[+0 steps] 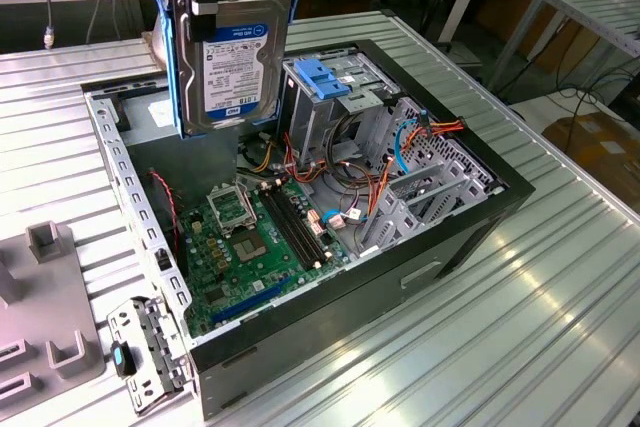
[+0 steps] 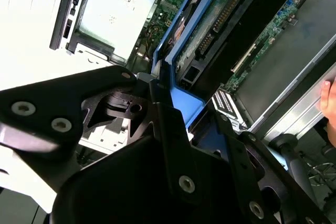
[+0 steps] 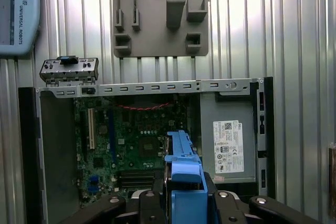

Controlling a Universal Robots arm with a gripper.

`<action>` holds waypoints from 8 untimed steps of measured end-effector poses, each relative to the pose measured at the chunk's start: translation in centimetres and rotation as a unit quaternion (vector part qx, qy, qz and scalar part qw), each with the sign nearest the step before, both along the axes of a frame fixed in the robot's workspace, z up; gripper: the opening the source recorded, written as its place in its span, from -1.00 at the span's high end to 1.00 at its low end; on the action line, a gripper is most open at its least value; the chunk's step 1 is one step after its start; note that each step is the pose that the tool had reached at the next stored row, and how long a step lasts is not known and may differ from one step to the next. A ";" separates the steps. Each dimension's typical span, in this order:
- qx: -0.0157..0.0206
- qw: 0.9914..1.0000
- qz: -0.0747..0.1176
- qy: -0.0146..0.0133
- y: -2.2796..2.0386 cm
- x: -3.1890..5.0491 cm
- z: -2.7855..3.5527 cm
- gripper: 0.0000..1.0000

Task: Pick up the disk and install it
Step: 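Insert the disk into the insertion slot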

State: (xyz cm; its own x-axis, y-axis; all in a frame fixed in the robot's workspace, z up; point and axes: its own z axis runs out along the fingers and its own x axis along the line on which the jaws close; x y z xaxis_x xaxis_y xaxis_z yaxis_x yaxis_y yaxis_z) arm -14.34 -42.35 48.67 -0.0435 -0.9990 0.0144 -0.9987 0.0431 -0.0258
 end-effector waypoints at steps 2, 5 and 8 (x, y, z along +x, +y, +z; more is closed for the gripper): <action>0.000 1.000 0.000 0.000 -0.01 0.00 0.00 0.25; 0.000 1.000 0.000 0.000 -0.11 0.00 0.00 0.25; 0.000 1.000 0.000 0.000 -0.32 0.00 0.00 0.25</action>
